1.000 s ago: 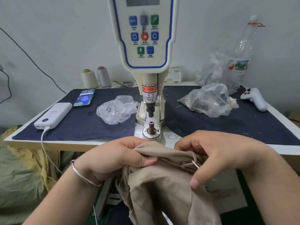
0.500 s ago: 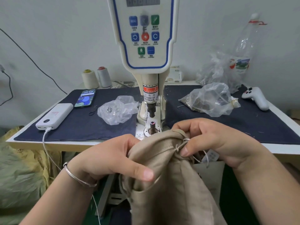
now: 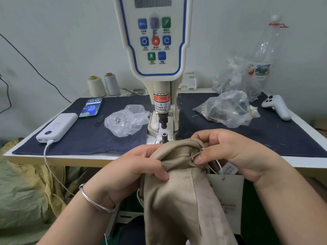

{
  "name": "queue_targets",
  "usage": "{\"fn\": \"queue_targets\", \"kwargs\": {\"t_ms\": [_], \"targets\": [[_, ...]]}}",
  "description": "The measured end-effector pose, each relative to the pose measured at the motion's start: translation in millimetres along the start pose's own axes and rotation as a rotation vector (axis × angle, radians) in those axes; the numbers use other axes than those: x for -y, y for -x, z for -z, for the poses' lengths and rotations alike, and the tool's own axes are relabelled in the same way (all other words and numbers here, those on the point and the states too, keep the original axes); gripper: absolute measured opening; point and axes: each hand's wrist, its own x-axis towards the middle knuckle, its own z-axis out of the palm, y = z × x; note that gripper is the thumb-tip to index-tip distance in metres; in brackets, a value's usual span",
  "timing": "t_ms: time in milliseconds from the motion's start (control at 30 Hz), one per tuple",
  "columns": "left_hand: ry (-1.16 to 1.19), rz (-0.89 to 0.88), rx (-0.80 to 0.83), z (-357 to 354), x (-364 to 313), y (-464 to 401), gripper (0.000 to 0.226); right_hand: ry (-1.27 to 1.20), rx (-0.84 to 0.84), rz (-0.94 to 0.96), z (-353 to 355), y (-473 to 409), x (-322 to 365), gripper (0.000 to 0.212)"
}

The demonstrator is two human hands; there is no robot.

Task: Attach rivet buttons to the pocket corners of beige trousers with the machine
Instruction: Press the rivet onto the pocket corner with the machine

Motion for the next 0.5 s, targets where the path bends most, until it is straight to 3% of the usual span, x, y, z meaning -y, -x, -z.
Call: {"fn": "queue_targets", "kwargs": {"t_ms": [133,267,300,400,433,500], "targets": [[0.053,0.045,-0.080,3.4,9.9,-2.7,0.044,0.098,-0.075,-0.025,1.5,-4.6,-7.5,0.032],[0.129,0.112,-0.130,5.1,25.3,-1.5,0.043,0.241,-0.179,0.015,15.8,2.0,-9.6,0.035],[0.162,0.122,-0.151,4.0,30.1,-1.8,0.042,0.281,-0.318,0.052,24.5,3.2,-11.6,0.028],[0.279,0.132,-0.203,-6.6,44.6,-5.6,0.034,0.617,-0.965,0.160,60.1,1.2,-19.1,0.011],[0.306,0.138,-0.216,-11.7,48.7,-7.2,0.036,0.759,-1.082,0.173,70.2,-1.9,-21.2,0.016],[0.329,0.156,-0.239,-19.3,55.8,-10.4,0.048,0.986,-1.117,0.085,88.9,-13.5,-28.7,0.026]]}}
